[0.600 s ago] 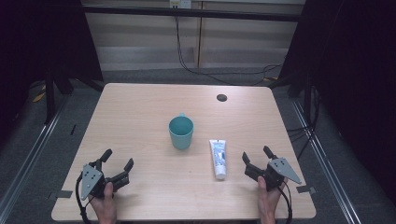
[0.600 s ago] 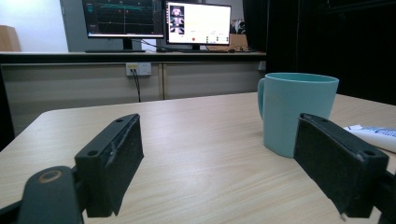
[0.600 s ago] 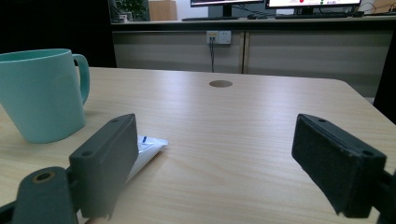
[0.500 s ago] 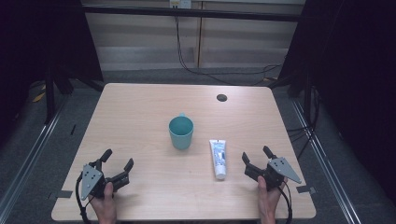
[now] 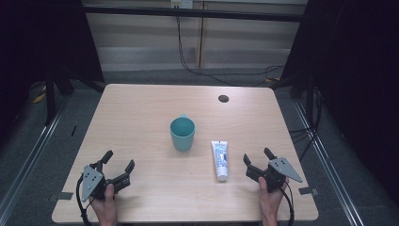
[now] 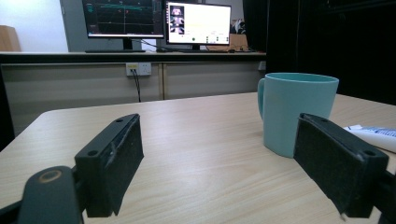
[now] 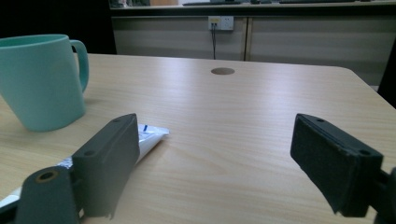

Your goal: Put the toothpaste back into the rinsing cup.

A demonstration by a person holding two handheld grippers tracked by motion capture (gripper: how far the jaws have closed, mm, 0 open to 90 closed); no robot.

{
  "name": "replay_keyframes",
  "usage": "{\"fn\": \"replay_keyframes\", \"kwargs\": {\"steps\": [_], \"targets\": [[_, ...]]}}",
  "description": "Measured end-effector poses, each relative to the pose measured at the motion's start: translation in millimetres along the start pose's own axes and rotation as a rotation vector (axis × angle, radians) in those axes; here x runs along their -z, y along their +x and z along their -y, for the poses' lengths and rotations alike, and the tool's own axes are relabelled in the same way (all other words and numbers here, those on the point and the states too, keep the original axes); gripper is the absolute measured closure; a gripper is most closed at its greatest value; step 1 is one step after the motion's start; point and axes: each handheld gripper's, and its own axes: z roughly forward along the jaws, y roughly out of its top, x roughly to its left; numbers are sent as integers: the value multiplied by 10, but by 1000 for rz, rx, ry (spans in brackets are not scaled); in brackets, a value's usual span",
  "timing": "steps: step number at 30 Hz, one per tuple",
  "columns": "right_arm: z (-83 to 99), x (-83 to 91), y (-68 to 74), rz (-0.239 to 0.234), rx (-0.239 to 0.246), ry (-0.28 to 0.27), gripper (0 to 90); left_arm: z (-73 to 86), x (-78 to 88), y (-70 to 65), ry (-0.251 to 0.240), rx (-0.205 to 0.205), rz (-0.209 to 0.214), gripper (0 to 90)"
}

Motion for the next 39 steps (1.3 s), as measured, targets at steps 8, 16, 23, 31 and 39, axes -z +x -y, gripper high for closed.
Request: {"fn": "replay_keyframes", "kwargs": {"steps": [8, 16, 23, 31, 39], "targets": [[-12, -17, -38, -11, -36, 33, 213, -1, -2, 2, -1, 1, -3, 159], [-15, -21, -49, -22, -61, 55, 302, -1, -1, 1, 0, 0, -3, 159], [-42, -27, -17, -39, -48, 65, 338, -1, -3, 1, -1, 3, -5, 159], [-155, -61, -17, -83, -60, 140, 376, -1, -1, 0, 0, 0, -6, 158], [-277, -88, 9, -133, -86, 232, 404, -1, -2, 2, 0, 0, -3, 159]]}}
